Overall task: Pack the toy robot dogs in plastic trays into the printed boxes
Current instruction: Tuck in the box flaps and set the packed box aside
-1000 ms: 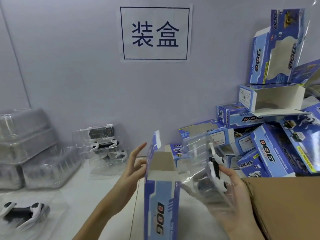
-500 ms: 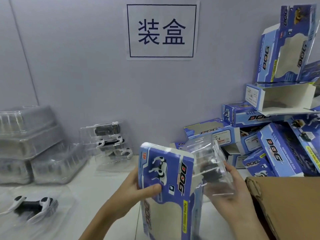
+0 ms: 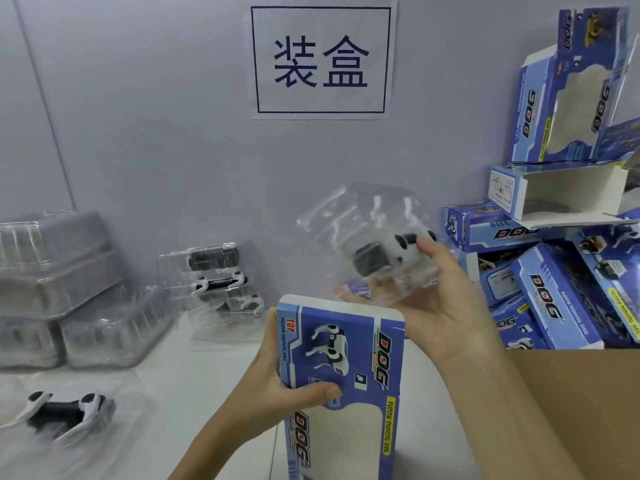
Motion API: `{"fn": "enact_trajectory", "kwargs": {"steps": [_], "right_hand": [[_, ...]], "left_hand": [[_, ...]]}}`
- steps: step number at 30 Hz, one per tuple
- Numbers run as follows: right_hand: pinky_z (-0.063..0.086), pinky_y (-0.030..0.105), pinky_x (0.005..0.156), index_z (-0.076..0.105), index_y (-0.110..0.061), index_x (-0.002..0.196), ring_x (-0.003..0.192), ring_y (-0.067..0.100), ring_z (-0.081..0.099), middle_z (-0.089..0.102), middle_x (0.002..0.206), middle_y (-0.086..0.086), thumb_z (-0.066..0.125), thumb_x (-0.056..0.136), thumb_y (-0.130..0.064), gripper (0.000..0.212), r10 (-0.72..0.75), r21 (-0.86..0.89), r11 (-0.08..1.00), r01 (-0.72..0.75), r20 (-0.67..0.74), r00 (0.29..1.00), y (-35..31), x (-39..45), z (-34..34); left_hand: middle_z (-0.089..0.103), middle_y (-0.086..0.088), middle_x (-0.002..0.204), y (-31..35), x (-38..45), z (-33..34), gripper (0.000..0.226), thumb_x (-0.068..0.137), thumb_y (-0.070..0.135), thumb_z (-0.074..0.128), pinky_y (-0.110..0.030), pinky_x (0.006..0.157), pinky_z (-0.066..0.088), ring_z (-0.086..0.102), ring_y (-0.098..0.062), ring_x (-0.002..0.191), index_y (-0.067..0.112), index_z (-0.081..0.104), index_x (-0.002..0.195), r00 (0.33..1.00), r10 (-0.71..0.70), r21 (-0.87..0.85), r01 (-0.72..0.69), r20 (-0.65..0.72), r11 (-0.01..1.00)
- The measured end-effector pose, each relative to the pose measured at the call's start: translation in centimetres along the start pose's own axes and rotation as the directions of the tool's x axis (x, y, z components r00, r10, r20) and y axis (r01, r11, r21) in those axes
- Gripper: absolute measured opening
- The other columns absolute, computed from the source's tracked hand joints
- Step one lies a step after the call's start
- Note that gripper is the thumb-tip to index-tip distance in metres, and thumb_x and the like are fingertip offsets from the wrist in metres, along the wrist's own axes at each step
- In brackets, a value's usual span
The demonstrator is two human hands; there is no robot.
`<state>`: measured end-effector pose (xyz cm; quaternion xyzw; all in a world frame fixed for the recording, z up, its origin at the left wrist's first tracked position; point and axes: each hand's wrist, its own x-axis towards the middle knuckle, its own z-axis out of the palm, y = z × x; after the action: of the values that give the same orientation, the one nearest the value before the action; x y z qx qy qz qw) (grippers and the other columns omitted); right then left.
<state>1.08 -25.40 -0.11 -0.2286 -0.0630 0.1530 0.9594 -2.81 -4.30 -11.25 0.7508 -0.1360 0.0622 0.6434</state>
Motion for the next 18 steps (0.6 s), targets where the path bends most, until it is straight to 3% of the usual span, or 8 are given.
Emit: {"fn": "enact_trajectory", "kwargs": {"steps": [2, 4, 6, 8, 10, 12, 15, 18], "right_hand": [[0.057, 0.066, 0.089, 0.067, -0.017, 0.101, 0.091, 0.026, 0.067, 0.076, 0.1, 0.007, 0.075, 0.09, -0.025, 0.016, 0.058, -0.06, 0.996, -0.061, -0.049, 0.997, 0.9, 0.5, 0.9], [0.042, 0.053, 0.116, 0.069, -0.014, 0.117, 0.105, 0.026, 0.061, 0.073, 0.122, 0.01, 0.076, 0.089, -0.027, 0.032, 0.064, -0.15, 0.986, -0.078, -0.097, 0.993, 1.6, 0.9, 1.2], [0.045, 0.048, 0.113, 0.069, -0.012, 0.128, 0.104, 0.027, 0.06, 0.07, 0.115, 0.01, 0.077, 0.088, -0.028, 0.044, 0.06, -0.24, 0.966, -0.09, -0.132, 0.989, 2.1, 0.8, 1.0], [0.062, 0.048, 0.082, 0.073, -0.015, 0.115, 0.084, 0.029, 0.069, 0.072, 0.093, 0.009, 0.079, 0.086, -0.029, 0.033, 0.079, -0.353, 0.927, -0.125, -0.142, 0.987, 2.2, 0.5, 0.7], [0.064, 0.045, 0.058, 0.072, -0.017, 0.099, 0.068, 0.029, 0.071, 0.072, 0.078, 0.009, 0.079, 0.085, -0.029, 0.02, 0.083, -0.392, 0.91, -0.137, -0.151, 0.985, 1.9, 0.2, 0.2], [0.064, 0.053, 0.078, 0.072, -0.017, 0.098, 0.088, 0.034, 0.073, 0.075, 0.091, 0.013, 0.078, 0.086, -0.027, 0.016, 0.035, -0.416, 0.905, -0.095, -0.149, 0.988, 1.7, 0.1, 0.1], [0.045, 0.064, 0.11, 0.072, -0.009, 0.124, 0.121, 0.04, 0.067, 0.073, 0.122, 0.02, 0.076, 0.089, -0.022, 0.037, -0.032, -0.452, 0.892, -0.021, -0.11, 0.993, 1.1, 0.3, 0.2], [0.052, 0.053, 0.101, 0.071, -0.006, 0.125, 0.097, 0.033, 0.068, 0.073, 0.105, 0.017, 0.076, 0.089, -0.02, 0.039, -0.076, -0.49, 0.871, 0.027, -0.081, 0.994, 0.1, 0.2, 0.1]], "left_hand": [[0.074, 0.007, 0.124, -0.4, 0.0, -0.1, 0.091, 0.065, 0.03, 0.092, -0.026, 0.08, 0.062, 0.076, -0.023, 0.108, 0.03, 0.04, 0.139, 1.0, 0.006, -0.001, -0.006, -0.027, 1.0], [0.074, -0.001, 0.125, -0.6, 0.1, -0.2, 0.093, 0.063, 0.028, 0.094, -0.028, 0.081, 0.061, 0.075, -0.027, 0.109, 0.024, 0.042, 0.14, 0.999, 0.008, 0.005, -0.008, -0.052, 1.0], [0.075, -0.001, 0.123, -0.8, 0.1, -0.1, 0.093, 0.064, 0.031, 0.094, -0.026, 0.08, 0.061, 0.076, -0.024, 0.107, 0.018, 0.044, 0.141, 0.999, 0.002, 0.029, 0.0, -0.055, 1.0], [0.078, 0.005, 0.118, -0.8, 0.1, 0.2, 0.09, 0.064, 0.037, 0.093, -0.022, 0.077, 0.061, 0.077, -0.018, 0.104, 0.018, 0.047, 0.138, 0.998, -0.01, 0.062, 0.013, -0.054, 0.998], [0.078, 0.011, 0.114, -0.7, 0.1, 0.4, 0.089, 0.061, 0.043, 0.092, -0.019, 0.075, 0.061, 0.077, -0.013, 0.102, 0.021, 0.048, 0.135, 0.998, -0.022, 0.08, 0.026, -0.062, 0.996], [0.078, 0.013, 0.114, -0.6, 0.1, 0.5, 0.089, 0.061, 0.046, 0.092, -0.019, 0.074, 0.061, 0.077, -0.013, 0.101, 0.023, 0.047, 0.134, 0.998, -0.021, 0.092, 0.026, -0.063, 0.995], [0.078, 0.009, 0.116, -0.3, 0.1, 0.4, 0.092, 0.063, 0.048, 0.091, -0.022, 0.077, 0.061, 0.077, -0.016, 0.105, 0.018, 0.046, 0.138, 0.999, -0.018, 0.096, 0.023, -0.051, 0.995], [0.078, 0.009, 0.116, -0.1, 0.0, 0.5, 0.091, 0.064, 0.046, 0.09, -0.023, 0.077, 0.061, 0.076, -0.017, 0.106, 0.02, 0.043, 0.137, 0.999, -0.008, 0.078, 0.013, -0.054, 0.997]]}}
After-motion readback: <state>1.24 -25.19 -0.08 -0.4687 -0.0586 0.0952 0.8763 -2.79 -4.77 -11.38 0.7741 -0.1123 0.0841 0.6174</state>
